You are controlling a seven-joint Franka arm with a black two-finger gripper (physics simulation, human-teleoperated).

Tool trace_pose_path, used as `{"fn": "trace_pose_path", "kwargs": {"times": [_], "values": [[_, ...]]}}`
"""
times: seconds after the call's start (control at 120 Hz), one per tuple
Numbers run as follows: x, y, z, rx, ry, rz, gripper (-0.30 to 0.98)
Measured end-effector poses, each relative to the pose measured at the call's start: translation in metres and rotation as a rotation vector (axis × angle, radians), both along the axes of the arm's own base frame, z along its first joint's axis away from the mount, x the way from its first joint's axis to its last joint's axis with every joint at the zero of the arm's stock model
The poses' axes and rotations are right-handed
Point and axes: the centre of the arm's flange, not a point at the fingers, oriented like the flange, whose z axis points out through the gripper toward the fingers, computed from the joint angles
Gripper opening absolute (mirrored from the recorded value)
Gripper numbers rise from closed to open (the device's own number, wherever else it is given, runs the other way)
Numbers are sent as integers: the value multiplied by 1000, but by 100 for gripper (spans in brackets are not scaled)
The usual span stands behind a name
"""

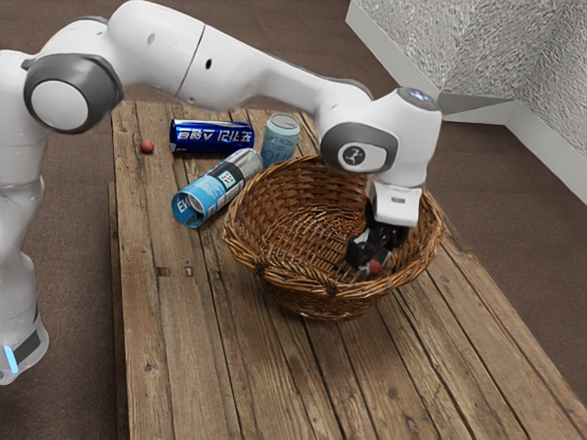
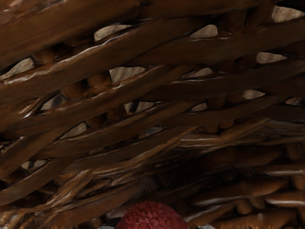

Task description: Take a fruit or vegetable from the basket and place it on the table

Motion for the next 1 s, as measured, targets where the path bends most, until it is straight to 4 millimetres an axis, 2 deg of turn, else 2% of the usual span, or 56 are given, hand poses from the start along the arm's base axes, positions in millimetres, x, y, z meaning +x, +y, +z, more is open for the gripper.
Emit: {"fn": "trace_pose_path", "kwargs": {"times": [0.075,0.175,0.242,0.308,0.358,0.425,0.492,0.55,0.65,0.767,0.783,0.858,0.925,1.0], "values": [[-17,5,48,-15,-57,-2,15],[-53,15,118,-35,-131,-5,16],[-71,21,144,-40,-148,-7,16],[-81,22,164,-42,-160,-14,16],[-88,8,182,-45,-180,-40,16],[-106,-38,198,-60,-192,-128,16],[-128,-91,203,-78,-184,-229,16],[-145,-129,200,-85,-169,-300,16],[-164,-182,184,-90,-130,-395,16],[-181,-237,151,-87,-70,-491,16],[-183,-242,148,-85,-67,-499,16],[-184,-248,141,-79,-61,-503,36],[-171,-236,140,-75,-62,-469,48],[-157,-220,140,-65,-70,-427,57]]}}
